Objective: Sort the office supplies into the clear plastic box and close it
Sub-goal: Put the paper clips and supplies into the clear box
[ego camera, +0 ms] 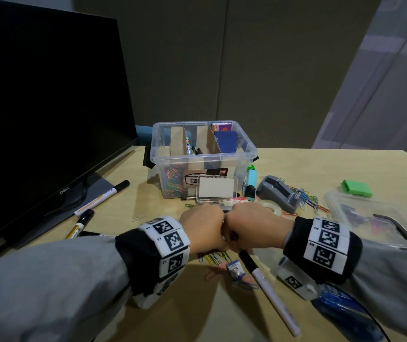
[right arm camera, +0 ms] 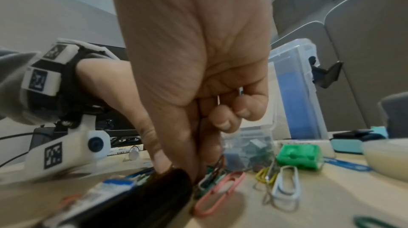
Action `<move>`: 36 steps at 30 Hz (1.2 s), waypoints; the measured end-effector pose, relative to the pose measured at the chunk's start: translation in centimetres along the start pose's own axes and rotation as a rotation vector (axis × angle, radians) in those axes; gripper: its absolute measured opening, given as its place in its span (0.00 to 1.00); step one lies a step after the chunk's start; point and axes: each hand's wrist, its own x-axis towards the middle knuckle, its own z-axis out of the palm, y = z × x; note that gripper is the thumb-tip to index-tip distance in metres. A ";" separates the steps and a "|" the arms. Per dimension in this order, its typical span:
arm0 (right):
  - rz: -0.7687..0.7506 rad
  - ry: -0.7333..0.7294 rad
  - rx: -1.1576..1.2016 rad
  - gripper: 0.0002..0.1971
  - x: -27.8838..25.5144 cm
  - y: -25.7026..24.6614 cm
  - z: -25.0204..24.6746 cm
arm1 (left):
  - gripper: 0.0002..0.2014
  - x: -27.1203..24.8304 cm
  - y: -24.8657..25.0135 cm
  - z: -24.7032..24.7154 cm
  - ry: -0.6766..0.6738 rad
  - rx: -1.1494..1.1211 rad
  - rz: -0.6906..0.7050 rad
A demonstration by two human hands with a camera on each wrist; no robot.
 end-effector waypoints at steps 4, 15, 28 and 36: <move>-0.038 0.011 0.123 0.03 -0.5 0.7 0.1 | 0.11 0.0 0.6 0.1 -0.010 0.034 -0.010; 0.040 0.228 0.547 0.05 -1.4 4.7 -0.5 | 0.05 -0.8 -0.6 0.0 -0.003 -0.129 0.023; 0.167 0.328 1.227 0.05 -0.6 3.4 -1.3 | 0.07 -0.3 -3.4 -1.7 0.043 -1.260 -0.158; 0.211 0.347 1.430 0.07 0.3 2.4 -1.5 | 0.02 -0.1 -4.4 -1.1 0.170 -1.263 -0.257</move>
